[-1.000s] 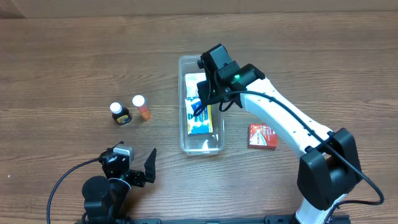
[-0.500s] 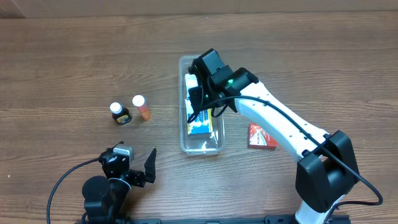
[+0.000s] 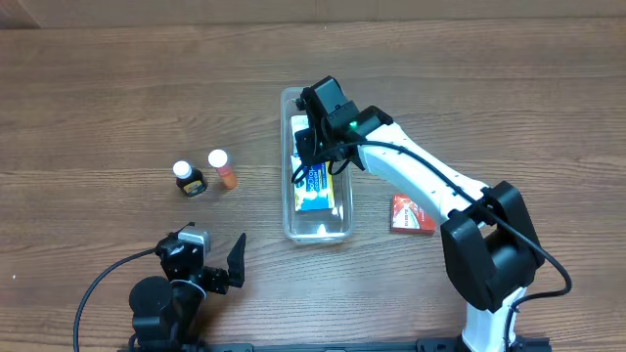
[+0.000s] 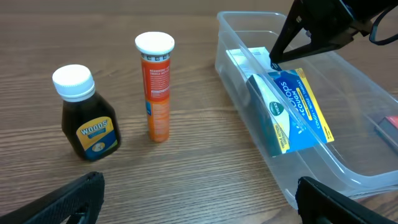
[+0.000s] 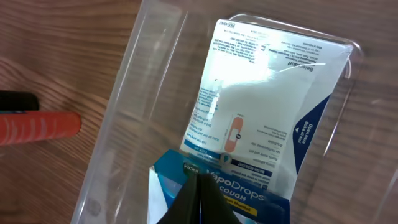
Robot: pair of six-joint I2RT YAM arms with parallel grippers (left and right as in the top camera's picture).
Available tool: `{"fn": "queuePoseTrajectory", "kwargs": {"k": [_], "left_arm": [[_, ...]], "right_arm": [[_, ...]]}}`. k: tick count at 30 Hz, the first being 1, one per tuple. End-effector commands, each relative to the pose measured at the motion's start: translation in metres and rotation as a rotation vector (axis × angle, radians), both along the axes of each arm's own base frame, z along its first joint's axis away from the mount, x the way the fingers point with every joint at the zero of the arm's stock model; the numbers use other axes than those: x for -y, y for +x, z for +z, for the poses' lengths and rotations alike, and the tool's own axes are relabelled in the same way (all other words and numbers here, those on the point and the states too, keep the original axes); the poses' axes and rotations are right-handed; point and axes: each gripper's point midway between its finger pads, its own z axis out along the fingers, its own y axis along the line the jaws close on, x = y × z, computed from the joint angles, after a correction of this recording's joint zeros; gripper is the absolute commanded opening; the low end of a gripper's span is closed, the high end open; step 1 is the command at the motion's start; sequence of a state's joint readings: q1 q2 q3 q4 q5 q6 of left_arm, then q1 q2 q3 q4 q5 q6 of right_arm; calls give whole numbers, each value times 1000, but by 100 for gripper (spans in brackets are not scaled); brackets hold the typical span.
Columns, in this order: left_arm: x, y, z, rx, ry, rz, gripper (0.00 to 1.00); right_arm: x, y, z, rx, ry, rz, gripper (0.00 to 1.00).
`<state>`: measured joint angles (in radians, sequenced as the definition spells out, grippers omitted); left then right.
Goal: Pack container
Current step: 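Lower the blue box into the container beside the white box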
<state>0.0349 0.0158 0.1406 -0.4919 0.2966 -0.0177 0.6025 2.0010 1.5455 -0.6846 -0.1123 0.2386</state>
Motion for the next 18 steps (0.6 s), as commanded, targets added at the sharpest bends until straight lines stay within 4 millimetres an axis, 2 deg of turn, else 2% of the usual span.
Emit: {"fn": "queuePoseTrajectory", "kwargs": {"k": [1,4,9,15,18], "left_arm": [[0,0,1,14,11,-8,100],[0,0,1,13,11,-8,100],[0,0,1,14,11,-8,100],[0,0,1,13,11,-8,100],[0,0,1,14,11,-8,100]], "right_arm": [[3,-2,7,-2,-6,-1,4],[7,-7,3,-28,-24,0,4],[5,-5,3,-18,-18,0,4],[-5,13,13,58,31,-5,6],[-5,13,10,53,28,-5,8]]}}
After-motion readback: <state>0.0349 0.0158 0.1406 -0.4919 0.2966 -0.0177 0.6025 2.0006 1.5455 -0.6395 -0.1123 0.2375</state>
